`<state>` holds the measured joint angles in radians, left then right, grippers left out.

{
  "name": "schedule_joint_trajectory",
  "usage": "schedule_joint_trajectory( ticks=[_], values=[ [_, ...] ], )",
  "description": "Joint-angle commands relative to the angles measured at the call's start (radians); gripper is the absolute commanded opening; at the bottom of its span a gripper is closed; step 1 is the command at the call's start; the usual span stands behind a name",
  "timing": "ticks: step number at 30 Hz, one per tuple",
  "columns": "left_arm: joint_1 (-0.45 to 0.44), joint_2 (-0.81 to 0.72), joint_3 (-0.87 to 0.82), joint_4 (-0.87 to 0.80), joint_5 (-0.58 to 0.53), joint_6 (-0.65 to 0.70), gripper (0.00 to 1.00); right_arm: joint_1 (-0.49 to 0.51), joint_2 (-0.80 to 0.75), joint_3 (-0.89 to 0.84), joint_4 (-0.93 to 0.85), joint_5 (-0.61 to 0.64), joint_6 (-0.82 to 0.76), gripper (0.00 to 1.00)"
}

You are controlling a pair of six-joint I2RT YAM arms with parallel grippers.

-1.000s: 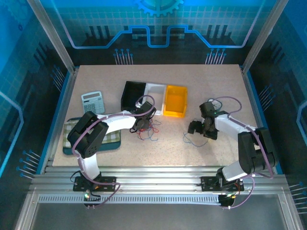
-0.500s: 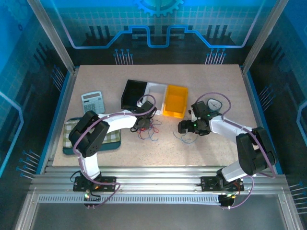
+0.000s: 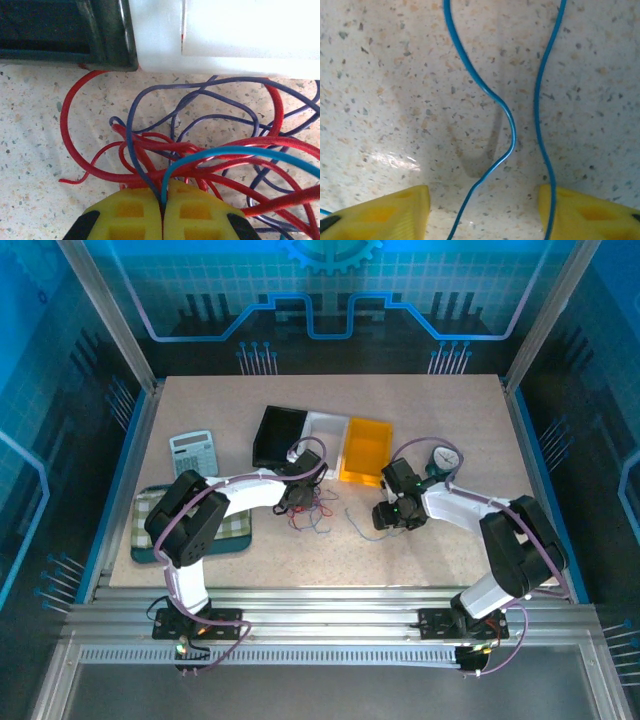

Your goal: Untangle the cables

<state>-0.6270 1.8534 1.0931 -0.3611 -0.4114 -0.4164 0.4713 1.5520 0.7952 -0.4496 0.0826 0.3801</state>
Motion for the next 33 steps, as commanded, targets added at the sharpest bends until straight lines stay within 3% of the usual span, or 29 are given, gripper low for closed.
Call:
schedule_joint_trajectory(
  ticks=[1,6,8,16,19,24,33],
  values=[
    [-0.010,0.046,-0.001,0.001,0.060,0.007,0.00,0.018,0.007,0.009,-0.014,0.013,0.008,0.43],
    [-0.009,0.038,-0.011,0.011,0.066,-0.002,0.00,0.003,-0.032,-0.007,0.007,0.045,0.011,0.07],
    [-0.009,0.035,-0.018,0.018,0.071,-0.005,0.00,-0.014,-0.055,-0.008,0.005,0.066,0.028,0.00],
    [-0.009,0.018,-0.035,0.041,0.069,0.000,0.00,-0.114,-0.223,0.013,0.011,0.162,0.059,0.00],
    [-0.009,0.019,-0.033,0.044,0.067,0.000,0.00,-0.130,-0.249,0.077,0.058,0.130,0.020,0.00],
    [-0.010,0.018,-0.032,0.049,0.065,0.000,0.00,-0.139,-0.148,0.309,0.102,0.066,-0.027,0.00],
    [-0.008,-0.010,-0.051,0.041,0.046,-0.002,0.00,-0.140,0.121,0.599,0.209,0.088,-0.049,0.00]
  ],
)
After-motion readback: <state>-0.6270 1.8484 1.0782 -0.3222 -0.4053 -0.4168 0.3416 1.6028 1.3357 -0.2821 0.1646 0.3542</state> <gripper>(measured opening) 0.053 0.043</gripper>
